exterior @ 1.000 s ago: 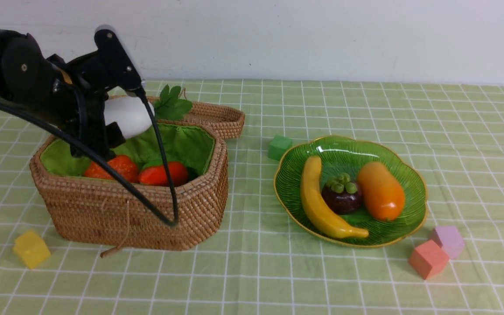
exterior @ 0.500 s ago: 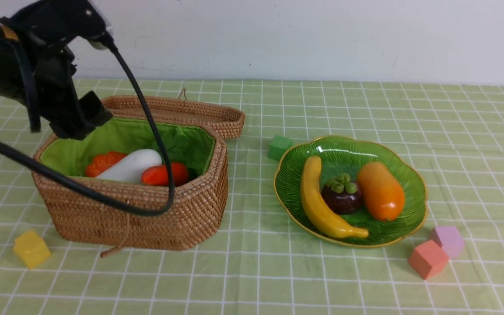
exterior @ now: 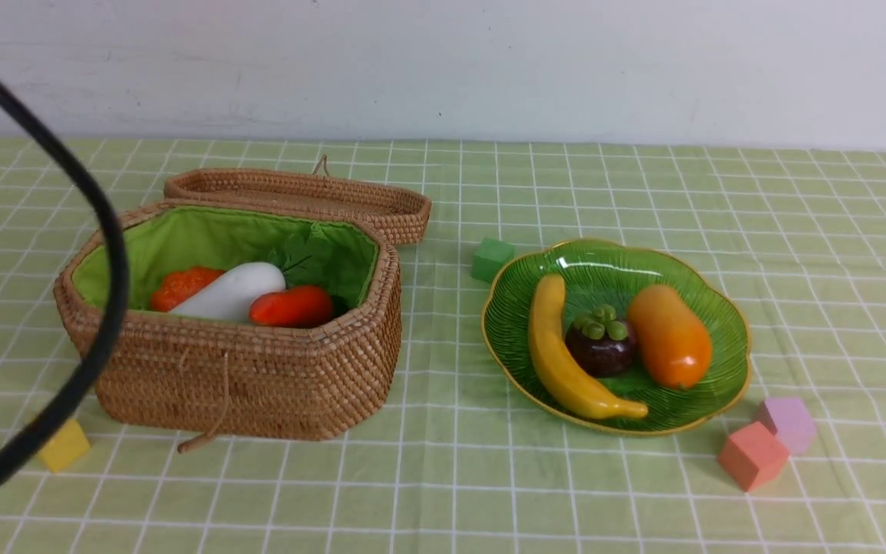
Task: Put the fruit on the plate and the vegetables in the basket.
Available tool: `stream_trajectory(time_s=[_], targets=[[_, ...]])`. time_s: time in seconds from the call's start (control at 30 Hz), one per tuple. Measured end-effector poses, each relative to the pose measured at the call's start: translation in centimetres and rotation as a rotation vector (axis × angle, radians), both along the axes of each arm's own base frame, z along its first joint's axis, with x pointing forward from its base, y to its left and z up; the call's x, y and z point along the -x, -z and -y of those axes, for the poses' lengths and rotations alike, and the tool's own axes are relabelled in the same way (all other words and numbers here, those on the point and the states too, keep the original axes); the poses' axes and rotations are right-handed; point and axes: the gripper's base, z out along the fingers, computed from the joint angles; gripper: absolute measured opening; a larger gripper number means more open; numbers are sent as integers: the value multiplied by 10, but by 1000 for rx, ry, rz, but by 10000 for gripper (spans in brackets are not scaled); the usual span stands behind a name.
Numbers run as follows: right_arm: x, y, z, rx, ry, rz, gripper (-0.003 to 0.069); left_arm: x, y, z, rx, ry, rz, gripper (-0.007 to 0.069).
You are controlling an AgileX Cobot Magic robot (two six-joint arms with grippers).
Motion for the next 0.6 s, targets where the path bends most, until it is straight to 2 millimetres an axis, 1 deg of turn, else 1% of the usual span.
stream_trajectory(time_s=[0.07,0.1,0.13,0.17,0.2,0.23,0.3,0.33,0.37,0.43,0.5,0.53,0.57,0.6], targets=[[0,0,0,0,0,0,240,25,5,1,76,11,25,-13],[0,0,0,0,0,0,240,43,12,2,115,23,40,-13],[0,0,0,0,0,0,240,45,13,2,116,23,44,-13],[0,0,0,0,0,0,240,59,20,2,151,29,62,-13],[0,0,0,0,0,0,240,63,24,2,160,28,62,-13],[0,0,0,0,0,0,240,75,33,0,191,17,94,-13],[0,0,0,0,0,0,240,86,46,-1,233,-8,140,-13],[0,0,0,0,0,0,240,87,49,-2,239,-13,148,-13],[0,0,0,0,0,0,240,91,59,-3,261,-36,182,-13],[0,0,0,0,0,0,240,89,69,-4,262,-50,191,-13],[0,0,0,0,0,0,240,83,81,-7,245,-78,234,-13],[0,0,0,0,0,0,240,81,83,-7,241,-82,240,-13],[0,0,0,0,0,0,240,72,93,-8,225,-100,272,-13],[0,0,0,0,0,0,240,69,98,-9,217,-104,272,-13]])
